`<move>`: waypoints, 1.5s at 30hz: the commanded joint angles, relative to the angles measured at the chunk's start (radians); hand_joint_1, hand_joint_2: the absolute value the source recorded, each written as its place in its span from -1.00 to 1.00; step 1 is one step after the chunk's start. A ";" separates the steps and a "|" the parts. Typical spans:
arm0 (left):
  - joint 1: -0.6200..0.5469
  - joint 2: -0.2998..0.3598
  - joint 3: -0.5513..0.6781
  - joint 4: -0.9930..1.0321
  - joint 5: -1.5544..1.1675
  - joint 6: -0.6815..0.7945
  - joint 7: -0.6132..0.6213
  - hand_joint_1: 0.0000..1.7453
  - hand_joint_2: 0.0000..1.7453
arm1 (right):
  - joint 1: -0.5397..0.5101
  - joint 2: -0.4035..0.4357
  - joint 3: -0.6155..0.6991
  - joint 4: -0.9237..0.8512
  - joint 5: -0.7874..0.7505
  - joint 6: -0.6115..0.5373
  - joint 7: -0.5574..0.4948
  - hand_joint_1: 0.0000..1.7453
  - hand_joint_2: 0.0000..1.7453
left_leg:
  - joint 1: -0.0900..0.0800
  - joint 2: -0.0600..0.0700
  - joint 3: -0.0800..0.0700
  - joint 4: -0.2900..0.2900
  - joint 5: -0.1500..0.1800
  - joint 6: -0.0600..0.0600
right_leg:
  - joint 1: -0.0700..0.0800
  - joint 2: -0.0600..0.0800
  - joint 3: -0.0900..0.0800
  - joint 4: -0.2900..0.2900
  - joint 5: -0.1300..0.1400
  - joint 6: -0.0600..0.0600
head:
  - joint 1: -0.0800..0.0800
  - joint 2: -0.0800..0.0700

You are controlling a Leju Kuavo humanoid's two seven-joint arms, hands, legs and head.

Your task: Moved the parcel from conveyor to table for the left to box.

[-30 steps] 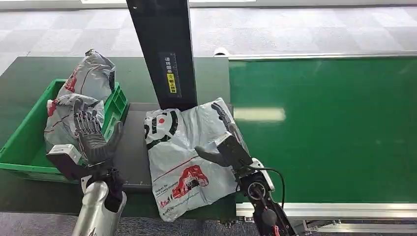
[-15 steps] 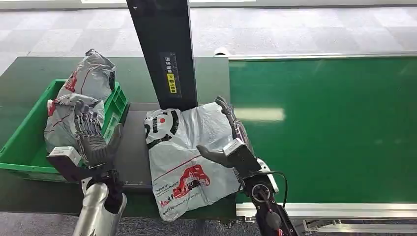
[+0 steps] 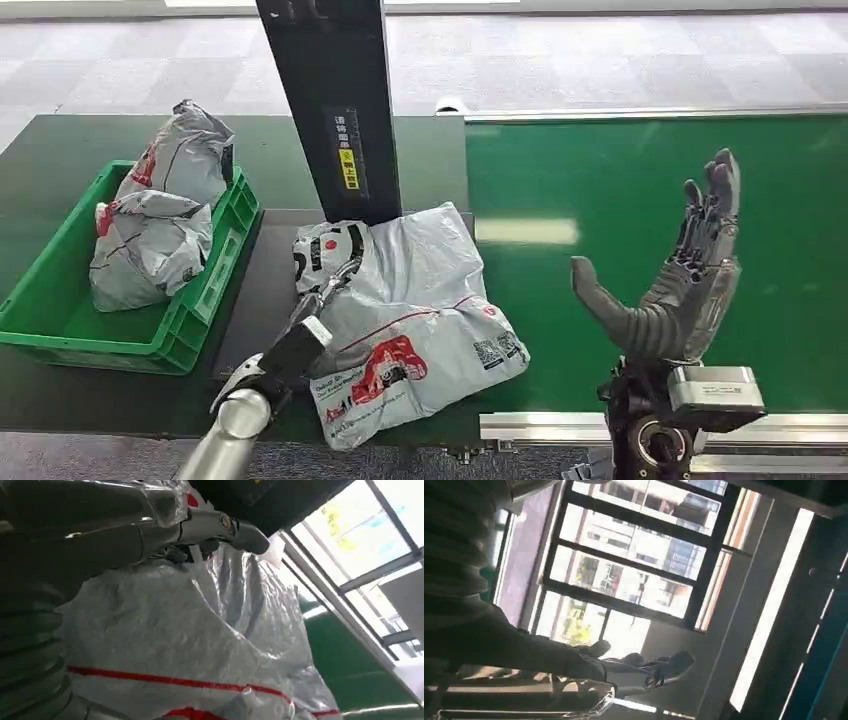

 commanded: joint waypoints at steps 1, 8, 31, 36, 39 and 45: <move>-0.044 0.010 -0.055 0.195 -0.048 -0.045 0.005 -1.00 1.00 | 0.066 -0.020 -0.084 -0.055 -0.032 -0.001 -0.025 -1.00 1.00 | 0.000 -0.001 0.002 -0.002 0.000 -0.001 | 0.000 -0.002 0.003 -0.002 0.000 0.001 | 0.000 0.000; -0.099 -0.012 -0.043 0.328 -0.115 0.028 0.020 1.00 1.00 | 0.059 0.017 -0.104 -0.026 -0.053 0.030 -0.006 -1.00 1.00 | 0.000 -0.001 0.002 -0.001 0.001 -0.001 | 0.000 -0.002 0.003 -0.002 0.000 0.001 | 0.000 0.000; 0.062 -0.008 0.128 -0.175 0.268 -0.018 -0.181 1.00 1.00 | 0.071 0.035 -0.186 0.070 -0.124 0.109 0.035 -1.00 1.00 | 0.001 0.003 0.002 -0.001 0.000 -0.001 | 0.001 0.002 0.002 -0.001 0.000 0.001 | 0.000 0.000; 0.083 -0.004 0.136 -0.266 0.306 0.012 -0.276 1.00 1.00 | 0.081 0.039 -0.199 0.067 -0.177 0.140 0.047 -1.00 1.00 | 0.001 0.002 0.002 -0.002 0.000 -0.002 | 0.001 0.001 0.002 -0.002 0.001 0.001 | 0.000 0.000; 0.142 0.009 0.178 -0.531 0.261 0.150 -0.284 1.00 1.00 | 0.110 0.047 -0.221 0.064 -0.192 0.155 0.037 -1.00 1.00 | 0.002 0.004 0.000 0.000 -0.001 -0.002 | 0.002 0.003 0.000 0.000 0.000 0.001 | 0.000 0.000; 0.125 0.025 0.241 -0.660 0.176 0.381 -0.247 1.00 1.00 | 0.119 0.061 -0.228 0.081 -0.195 0.171 0.029 -1.00 1.00 | 0.001 0.002 0.000 0.000 -0.001 -0.001 | 0.001 0.001 0.001 0.000 0.000 0.000 | 0.000 0.000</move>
